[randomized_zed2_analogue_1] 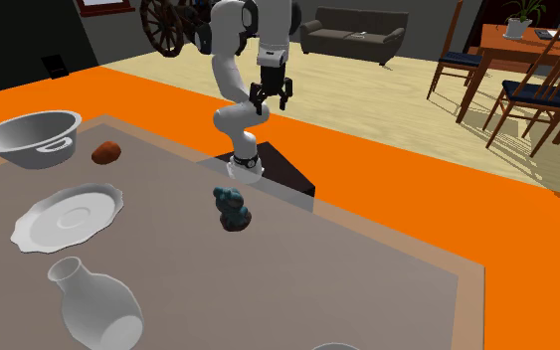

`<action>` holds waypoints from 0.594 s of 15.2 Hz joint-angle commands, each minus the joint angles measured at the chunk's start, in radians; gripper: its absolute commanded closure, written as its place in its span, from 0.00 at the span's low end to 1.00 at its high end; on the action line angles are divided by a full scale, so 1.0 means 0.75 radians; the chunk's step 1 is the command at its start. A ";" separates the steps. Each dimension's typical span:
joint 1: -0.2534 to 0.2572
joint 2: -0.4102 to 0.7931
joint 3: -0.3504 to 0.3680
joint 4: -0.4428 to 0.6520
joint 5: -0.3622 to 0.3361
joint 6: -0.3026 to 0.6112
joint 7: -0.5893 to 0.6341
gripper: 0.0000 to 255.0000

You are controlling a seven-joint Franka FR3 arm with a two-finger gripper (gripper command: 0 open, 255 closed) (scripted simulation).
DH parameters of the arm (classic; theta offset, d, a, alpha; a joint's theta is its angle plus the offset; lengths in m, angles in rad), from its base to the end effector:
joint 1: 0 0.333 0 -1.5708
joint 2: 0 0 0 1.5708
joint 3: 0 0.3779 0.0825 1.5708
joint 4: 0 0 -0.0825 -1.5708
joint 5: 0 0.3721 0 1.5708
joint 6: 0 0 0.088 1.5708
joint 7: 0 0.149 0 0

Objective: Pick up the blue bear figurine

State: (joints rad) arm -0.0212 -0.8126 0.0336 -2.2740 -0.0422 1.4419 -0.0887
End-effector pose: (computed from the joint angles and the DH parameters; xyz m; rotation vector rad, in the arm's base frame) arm 0.2284 0.0008 0.6248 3.0732 0.1312 -0.0347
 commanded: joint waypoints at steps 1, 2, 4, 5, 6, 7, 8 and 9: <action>0.000 0.000 0.000 0.000 0.000 0.000 0.000 0.00; -0.007 0.027 -0.027 0.006 -0.013 0.023 -0.025 0.00; -0.022 0.086 -0.081 0.022 -0.037 0.070 -0.076 0.00; -0.028 0.118 -0.108 0.033 -0.047 0.092 -0.100 0.00; -0.034 0.150 -0.135 0.046 -0.056 0.114 -0.125 0.00; -0.039 0.184 -0.161 0.060 -0.064 0.136 -0.150 0.00; -0.044 0.219 -0.188 0.076 -0.071 0.157 -0.175 0.00; -0.048 0.256 -0.214 0.093 -0.076 0.178 -0.200 0.00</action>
State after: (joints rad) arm -0.0543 -0.6480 -0.1088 -2.2169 -0.0956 1.5590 -0.2211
